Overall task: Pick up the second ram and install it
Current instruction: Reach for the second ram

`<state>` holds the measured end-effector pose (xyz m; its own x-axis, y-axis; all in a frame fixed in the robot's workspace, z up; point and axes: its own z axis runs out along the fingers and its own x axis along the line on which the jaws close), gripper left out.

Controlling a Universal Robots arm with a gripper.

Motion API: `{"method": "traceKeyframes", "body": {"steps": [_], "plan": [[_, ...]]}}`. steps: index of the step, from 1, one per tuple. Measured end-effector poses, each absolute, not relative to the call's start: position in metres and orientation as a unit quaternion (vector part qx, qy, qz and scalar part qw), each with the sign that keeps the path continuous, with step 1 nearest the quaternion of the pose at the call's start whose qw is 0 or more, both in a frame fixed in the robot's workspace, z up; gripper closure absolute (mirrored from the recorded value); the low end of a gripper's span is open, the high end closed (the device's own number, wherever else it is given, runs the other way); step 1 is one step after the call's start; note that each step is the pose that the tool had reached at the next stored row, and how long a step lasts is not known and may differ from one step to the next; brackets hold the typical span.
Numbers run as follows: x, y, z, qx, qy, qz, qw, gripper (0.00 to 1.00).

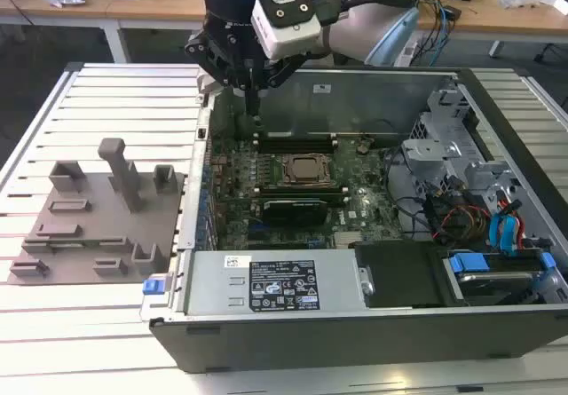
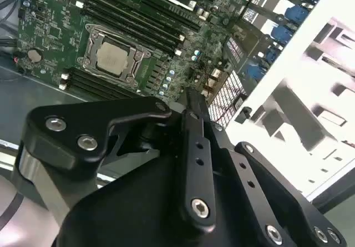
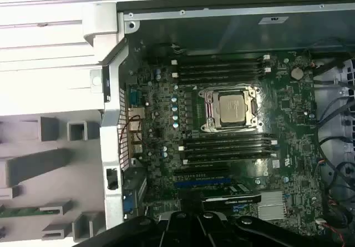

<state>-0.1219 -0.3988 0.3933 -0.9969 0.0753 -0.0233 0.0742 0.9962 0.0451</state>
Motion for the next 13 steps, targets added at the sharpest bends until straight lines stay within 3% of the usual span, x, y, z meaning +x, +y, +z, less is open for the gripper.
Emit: {"method": "traceKeyframes", "body": {"steps": [13], "plan": [[-0.218, -0.399, 0.391, 0.037, 0.999, 0.022, 0.013, 0.89]]}}
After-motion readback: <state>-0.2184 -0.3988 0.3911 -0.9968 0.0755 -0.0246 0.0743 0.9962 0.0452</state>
